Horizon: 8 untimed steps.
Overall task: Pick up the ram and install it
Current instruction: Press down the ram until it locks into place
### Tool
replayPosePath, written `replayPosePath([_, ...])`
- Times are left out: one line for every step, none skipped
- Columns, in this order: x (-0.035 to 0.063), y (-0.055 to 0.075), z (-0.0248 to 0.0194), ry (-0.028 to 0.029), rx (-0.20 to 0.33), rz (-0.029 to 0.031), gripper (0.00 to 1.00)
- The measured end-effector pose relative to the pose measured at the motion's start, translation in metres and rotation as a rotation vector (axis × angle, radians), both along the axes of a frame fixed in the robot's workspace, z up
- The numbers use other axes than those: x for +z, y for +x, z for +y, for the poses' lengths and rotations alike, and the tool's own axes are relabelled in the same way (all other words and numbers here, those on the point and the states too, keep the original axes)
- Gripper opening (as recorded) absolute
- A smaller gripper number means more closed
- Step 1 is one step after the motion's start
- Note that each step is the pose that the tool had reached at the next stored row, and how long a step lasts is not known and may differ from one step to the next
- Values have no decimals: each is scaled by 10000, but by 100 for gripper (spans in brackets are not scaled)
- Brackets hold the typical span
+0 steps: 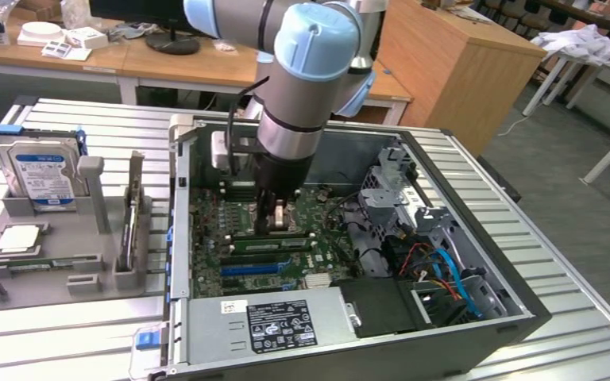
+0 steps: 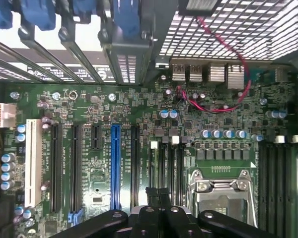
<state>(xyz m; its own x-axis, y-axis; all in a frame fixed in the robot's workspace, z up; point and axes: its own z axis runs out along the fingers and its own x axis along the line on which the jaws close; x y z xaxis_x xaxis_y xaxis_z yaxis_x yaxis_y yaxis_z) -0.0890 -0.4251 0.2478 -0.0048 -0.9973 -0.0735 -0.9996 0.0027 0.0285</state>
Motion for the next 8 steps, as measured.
replayPosePath([25, 0, 0, 0, 0, 0, 11])
replayPosePath([48, 0, 0, 0, 0, -1, 11])
replayPosePath([74, 0, 0, 1, 0, 0, 11])
replayPosePath([98, 0, 0, 0, 0, 0, 11])
replayPosePath([122, 0, 0, 1, 1, -1, 11])
replayPosePath([144, 0, 0, 0, 1, -1, 11])
replayPosePath([166, 0, 0, 0, 0, 0, 11])
replayPosePath([187, 0, 0, -1, 1, 0, 11])
